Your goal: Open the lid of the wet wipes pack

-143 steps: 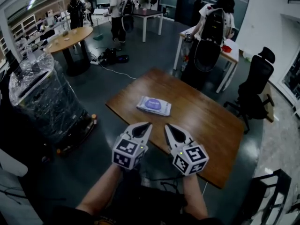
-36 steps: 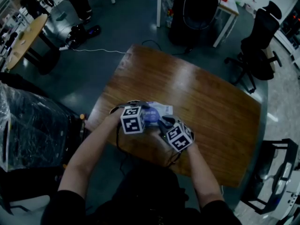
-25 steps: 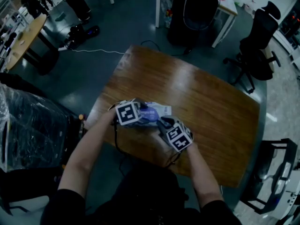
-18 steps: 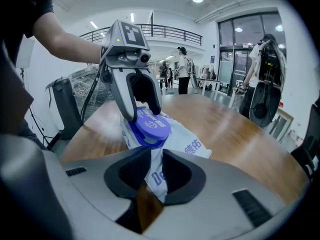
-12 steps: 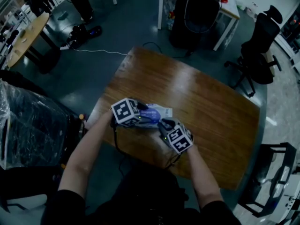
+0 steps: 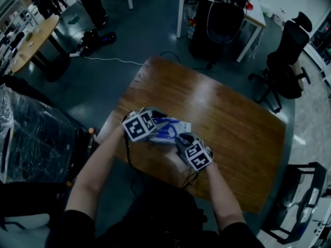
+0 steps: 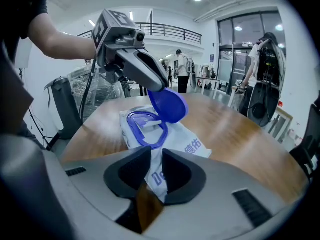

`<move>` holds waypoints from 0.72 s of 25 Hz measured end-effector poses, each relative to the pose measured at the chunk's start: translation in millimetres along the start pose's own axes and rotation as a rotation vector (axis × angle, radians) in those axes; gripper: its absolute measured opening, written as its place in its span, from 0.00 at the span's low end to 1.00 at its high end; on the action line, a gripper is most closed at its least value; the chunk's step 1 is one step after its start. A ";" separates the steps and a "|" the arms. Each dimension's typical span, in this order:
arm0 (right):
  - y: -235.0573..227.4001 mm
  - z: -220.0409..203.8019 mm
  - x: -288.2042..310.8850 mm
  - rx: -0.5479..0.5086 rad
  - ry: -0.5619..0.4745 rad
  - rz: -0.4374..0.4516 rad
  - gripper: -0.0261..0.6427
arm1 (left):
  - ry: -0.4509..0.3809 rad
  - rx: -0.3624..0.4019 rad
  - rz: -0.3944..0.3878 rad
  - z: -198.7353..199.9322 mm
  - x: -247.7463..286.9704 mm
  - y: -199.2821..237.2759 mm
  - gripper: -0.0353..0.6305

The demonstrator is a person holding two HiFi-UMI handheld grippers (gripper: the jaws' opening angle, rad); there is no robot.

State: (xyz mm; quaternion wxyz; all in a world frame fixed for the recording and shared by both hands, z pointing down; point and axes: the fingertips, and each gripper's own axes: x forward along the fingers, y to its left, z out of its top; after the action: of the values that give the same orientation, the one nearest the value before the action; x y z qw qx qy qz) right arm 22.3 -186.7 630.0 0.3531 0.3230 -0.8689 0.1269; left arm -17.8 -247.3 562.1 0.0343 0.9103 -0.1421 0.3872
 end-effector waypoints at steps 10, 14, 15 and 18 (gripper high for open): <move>0.1 -1.6 0.0 0.028 -0.010 0.005 0.16 | -0.023 -0.012 0.128 5.2 14.3 33.7 0.18; 3.2 0.4 2.0 0.036 -0.018 0.009 0.16 | -0.029 -0.046 0.163 -1.0 20.4 50.8 0.20; 2.9 0.6 2.1 0.034 -0.020 0.011 0.16 | -0.030 -0.052 0.171 -1.8 22.2 54.1 0.20; 1.9 0.0 1.5 0.031 -0.022 0.016 0.16 | -0.026 -0.063 0.204 -5.6 27.1 63.1 0.21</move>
State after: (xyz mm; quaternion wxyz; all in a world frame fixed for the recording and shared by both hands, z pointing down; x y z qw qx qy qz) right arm 20.2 -186.0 631.1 0.3372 0.3231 -0.8732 0.1397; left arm -21.8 -313.0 582.4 0.0217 0.8945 -0.2464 0.3724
